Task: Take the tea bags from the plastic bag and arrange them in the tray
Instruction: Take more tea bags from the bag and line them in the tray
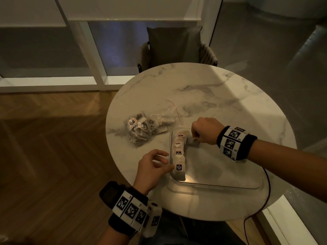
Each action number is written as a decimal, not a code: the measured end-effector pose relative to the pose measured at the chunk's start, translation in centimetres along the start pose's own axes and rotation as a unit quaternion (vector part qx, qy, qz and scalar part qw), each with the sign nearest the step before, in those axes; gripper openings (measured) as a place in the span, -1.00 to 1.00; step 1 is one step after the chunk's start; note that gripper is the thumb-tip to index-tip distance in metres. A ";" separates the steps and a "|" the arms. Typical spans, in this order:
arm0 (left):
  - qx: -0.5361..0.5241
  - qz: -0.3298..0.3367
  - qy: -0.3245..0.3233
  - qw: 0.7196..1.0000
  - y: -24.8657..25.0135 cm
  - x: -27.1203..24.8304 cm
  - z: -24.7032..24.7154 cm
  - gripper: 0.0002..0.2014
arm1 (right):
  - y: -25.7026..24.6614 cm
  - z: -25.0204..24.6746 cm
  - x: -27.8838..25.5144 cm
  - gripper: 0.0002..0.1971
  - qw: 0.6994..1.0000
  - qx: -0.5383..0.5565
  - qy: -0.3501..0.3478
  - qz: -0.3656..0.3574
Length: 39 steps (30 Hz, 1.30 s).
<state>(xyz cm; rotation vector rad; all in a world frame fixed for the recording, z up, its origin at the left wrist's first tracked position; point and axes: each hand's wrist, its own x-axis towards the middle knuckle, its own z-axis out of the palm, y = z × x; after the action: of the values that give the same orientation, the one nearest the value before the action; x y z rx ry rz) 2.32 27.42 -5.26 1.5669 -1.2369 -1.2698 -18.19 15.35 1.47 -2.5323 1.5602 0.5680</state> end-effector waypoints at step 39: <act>0.072 0.163 0.008 0.984 2.1 12.4 -6.8 -0.43 | -0.1 -4.8 4.4 -0.67 0.892 0.399 0.176 -0.115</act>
<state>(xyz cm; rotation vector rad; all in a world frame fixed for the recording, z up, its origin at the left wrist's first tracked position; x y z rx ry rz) 8.92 14.80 -4.78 1.3974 -1.5304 -0.9754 -15.15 10.33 4.22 -2.1462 1.1806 -0.5051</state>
